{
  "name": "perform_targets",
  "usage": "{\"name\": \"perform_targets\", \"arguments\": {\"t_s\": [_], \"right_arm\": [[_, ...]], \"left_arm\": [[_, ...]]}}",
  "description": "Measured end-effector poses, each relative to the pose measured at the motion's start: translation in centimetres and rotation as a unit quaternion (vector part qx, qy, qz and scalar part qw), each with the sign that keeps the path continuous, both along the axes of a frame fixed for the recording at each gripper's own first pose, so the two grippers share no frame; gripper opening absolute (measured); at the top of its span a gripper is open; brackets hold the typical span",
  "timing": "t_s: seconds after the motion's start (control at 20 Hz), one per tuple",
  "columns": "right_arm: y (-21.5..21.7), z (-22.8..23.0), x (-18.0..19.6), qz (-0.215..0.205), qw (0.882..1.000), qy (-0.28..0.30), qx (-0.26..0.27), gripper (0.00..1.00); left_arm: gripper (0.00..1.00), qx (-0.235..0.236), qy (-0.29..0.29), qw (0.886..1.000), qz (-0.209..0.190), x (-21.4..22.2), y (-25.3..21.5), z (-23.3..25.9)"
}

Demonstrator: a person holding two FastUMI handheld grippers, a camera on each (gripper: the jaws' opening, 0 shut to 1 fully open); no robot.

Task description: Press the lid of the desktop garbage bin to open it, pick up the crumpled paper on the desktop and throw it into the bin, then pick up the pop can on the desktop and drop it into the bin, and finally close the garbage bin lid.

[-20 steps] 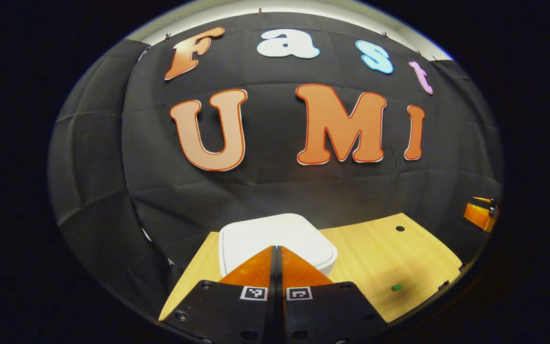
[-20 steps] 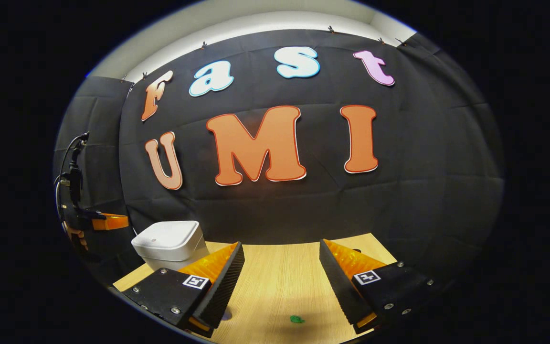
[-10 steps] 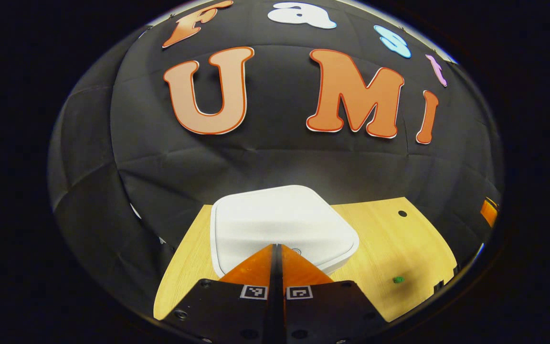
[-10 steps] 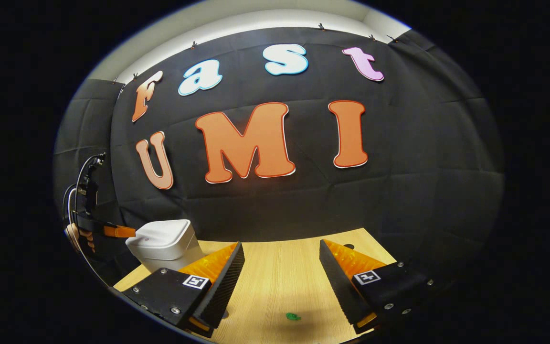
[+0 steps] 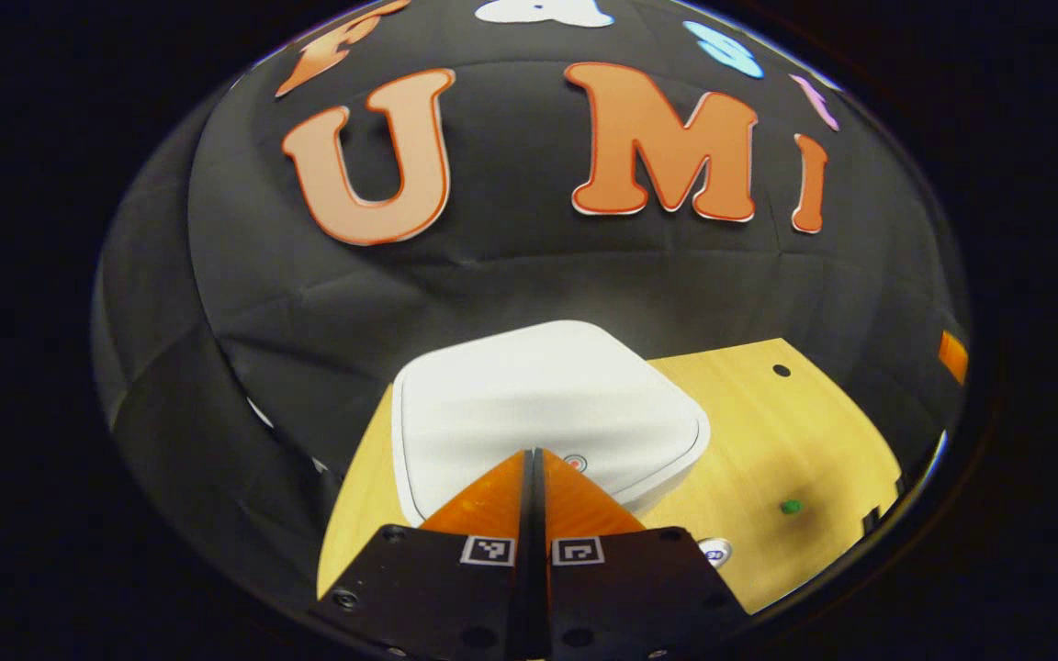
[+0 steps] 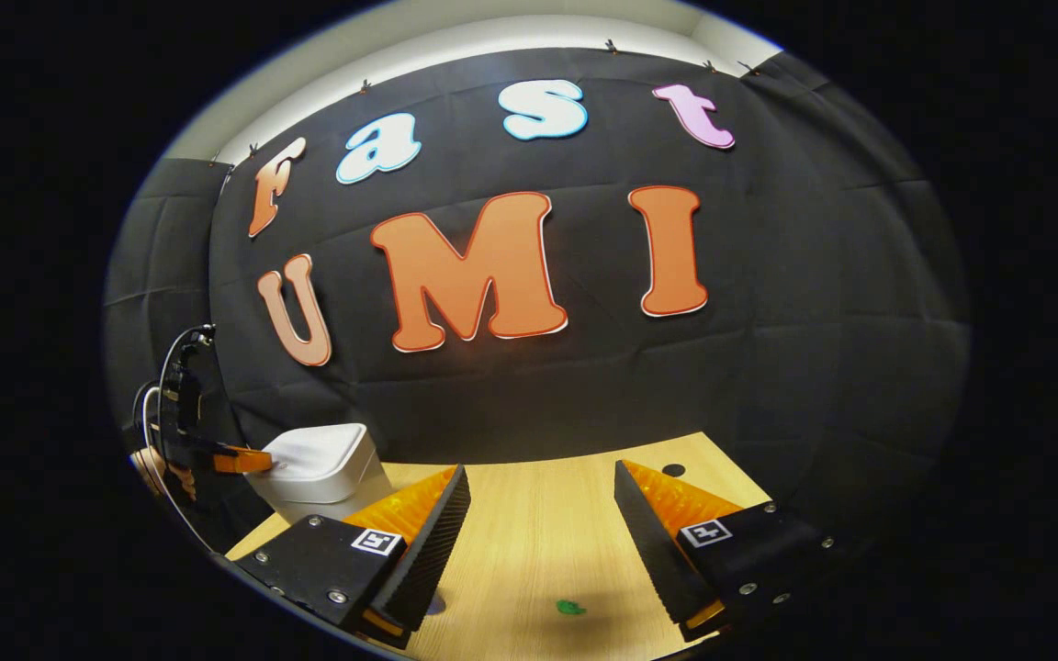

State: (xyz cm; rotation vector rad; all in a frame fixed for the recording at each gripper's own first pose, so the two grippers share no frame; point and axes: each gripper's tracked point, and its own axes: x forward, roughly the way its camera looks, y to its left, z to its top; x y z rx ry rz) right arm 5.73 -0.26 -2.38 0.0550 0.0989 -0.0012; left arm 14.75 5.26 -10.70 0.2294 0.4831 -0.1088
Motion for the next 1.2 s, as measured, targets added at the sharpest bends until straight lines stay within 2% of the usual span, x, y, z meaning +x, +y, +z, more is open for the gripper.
{"name": "perform_targets", "arguments": {"t_s": [0.1,0.3,0.4,0.5,0.65,0.95,1.1,1.2], "right_arm": [[0.2,-0.1,-0.2,0.002,1.0,-0.001,-0.008,0.94],[-0.1,-0.4,-0.6,-0.001,1.0,0.002,0.006,0.94],[-0.3,0.0,-1.0,-0.003,1.0,0.0,0.013,0.94],[-0.5,0.3,-1.2,-0.005,1.0,-0.005,0.01,0.94],[-0.5,0.5,-1.6,-0.004,1.0,-0.009,0.007,0.94],[0.0,1.6,-2.2,0.008,0.999,-0.029,0.02,0.94],[0.4,2.4,-2.3,0.022,0.998,-0.043,0.041,0.94],[0.3,2.4,-2.2,0.022,0.998,-0.044,0.034,0.94]], "left_arm": [[0.01,0.003,-0.017,1.0,0.008,0.1,0.0,0.4],[0.0,-0.029,-0.017,0.999,0.007,0.1,0.2,1.0],[0.0,-0.015,-0.032,0.998,0.046,-0.1,2.0,2.4],[0.0,-0.015,-0.091,0.995,0.044,-0.5,1.9,6.5],[0.0,-0.048,-0.166,0.985,0.014,-2.3,-0.7,12.0],[0.0,-0.122,-0.186,0.975,-0.004,-7.7,-3.8,12.6],[0.0,-0.123,-0.182,0.976,0.002,-9.0,-4.3,11.5],[0.0,-0.128,-0.178,0.976,0.01,-9.4,-4.3,11.3]]}}
